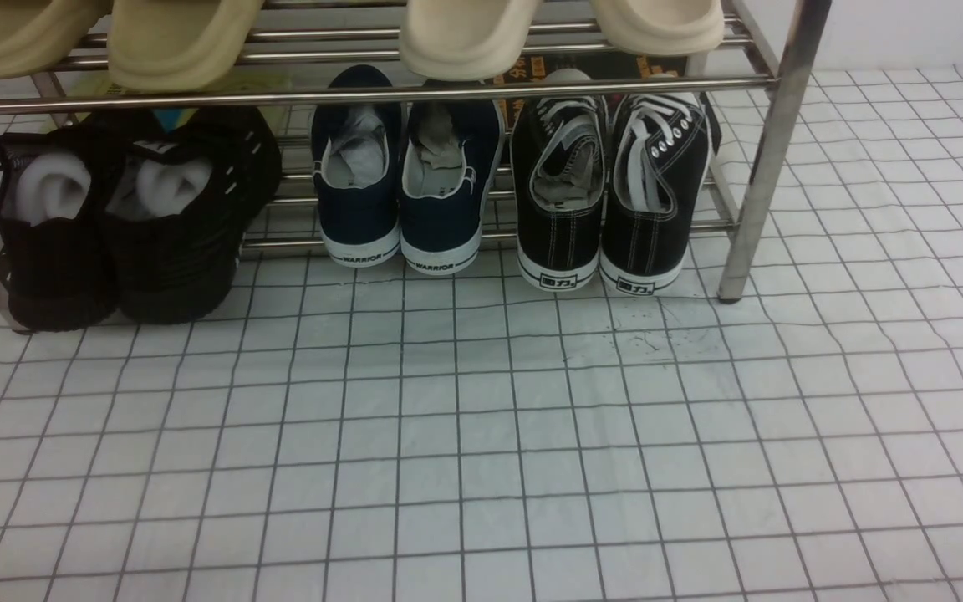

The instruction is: Take the shoes off the shelf with your hand from the white checkered tablecloth.

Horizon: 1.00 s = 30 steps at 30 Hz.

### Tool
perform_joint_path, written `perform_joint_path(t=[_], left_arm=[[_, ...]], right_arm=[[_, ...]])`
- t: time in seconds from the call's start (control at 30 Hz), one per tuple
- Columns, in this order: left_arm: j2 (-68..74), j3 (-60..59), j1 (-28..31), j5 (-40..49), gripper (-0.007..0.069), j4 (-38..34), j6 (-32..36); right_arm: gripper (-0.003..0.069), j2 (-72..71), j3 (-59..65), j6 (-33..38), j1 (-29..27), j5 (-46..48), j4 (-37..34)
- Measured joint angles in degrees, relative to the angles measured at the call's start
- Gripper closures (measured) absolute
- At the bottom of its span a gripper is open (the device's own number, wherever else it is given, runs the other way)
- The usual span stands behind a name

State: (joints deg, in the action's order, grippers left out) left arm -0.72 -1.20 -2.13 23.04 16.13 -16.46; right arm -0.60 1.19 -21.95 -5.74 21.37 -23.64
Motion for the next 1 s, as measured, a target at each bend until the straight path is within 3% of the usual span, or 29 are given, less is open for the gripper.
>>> perform_joint_path(t=[0.07, 0.33, 0.4, 0.43, 0.53, 0.6, 0.63, 0.67, 0.77, 0.9, 0.93, 0.97, 1.0], left_arm=[[0.0, 0.0, 0.0, 0.0, 0.0384, 0.0, 0.0], [0.0, 0.0, 0.0, 0.0, 0.0384, 0.0, 0.0], [0.0, 0.0, 0.0, 0.0, 0.0384, 0.0, 0.0], [0.0, 0.0, 0.0, 0.0, 0.0384, 0.0, 0.0], [0.0, 0.0, 0.0, 0.0, 0.0384, 0.0, 0.0], [0.0, 0.0, 0.0, 0.0, 0.0384, 0.0, 0.0], [0.0, 0.0, 0.0, 0.0, 0.0384, 0.0, 0.0], [0.0, 0.0, 0.0, 0.0, 0.0384, 0.0, 0.0], [0.0, 0.0, 0.0, 0.0, 0.0384, 0.0, 0.0], [0.0, 0.0, 0.0, 0.0, 0.0384, 0.0, 0.0], [0.0, 0.0, 0.0, 0.0, 0.0384, 0.0, 0.0], [0.0, 0.0, 0.0, 0.0, 0.0384, 0.0, 0.0], [0.0, 0.0, 0.0, 0.0, 0.0384, 0.0, 0.0]], right_arm=[[0.0418, 0.0, 0.2, -6.6, 0.0, 0.0, -9.0], [0.0421, 0.0, 0.2, -9.9, 0.0, -2.4, -12.1], [0.0444, 0.0, -1.3, -6.2, 0.0, -3.7, -11.1], [0.0486, 0.2, -4.6, 0.9, 0.0, -4.0, -8.5], [0.0592, 4.8, -13.7, 12.7, 0.0, -1.5, -2.7], [0.0651, 11.6, -19.4, 15.7, 0.0, 5.4, 0.7], [0.0656, 12.4, -20.0, 15.8, 0.0, 6.4, 1.0], [0.0669, 18.4, -23.8, 16.1, 0.0, 14.9, 3.3], [0.0671, 31.1, -29.6, 17.3, 0.0, 27.0, 4.9], [0.0652, 46.8, -36.9, 30.8, 0.0, 35.1, -4.2], [0.0652, 46.8, -36.9, 30.8, 0.0, 35.1, -4.2], [0.0634, 52.4, -39.4, 37.2, 0.0, 36.4, -12.7], [0.0618, 54.6, -41.0, 40.6, 0.2, 36.8, -16.3]])
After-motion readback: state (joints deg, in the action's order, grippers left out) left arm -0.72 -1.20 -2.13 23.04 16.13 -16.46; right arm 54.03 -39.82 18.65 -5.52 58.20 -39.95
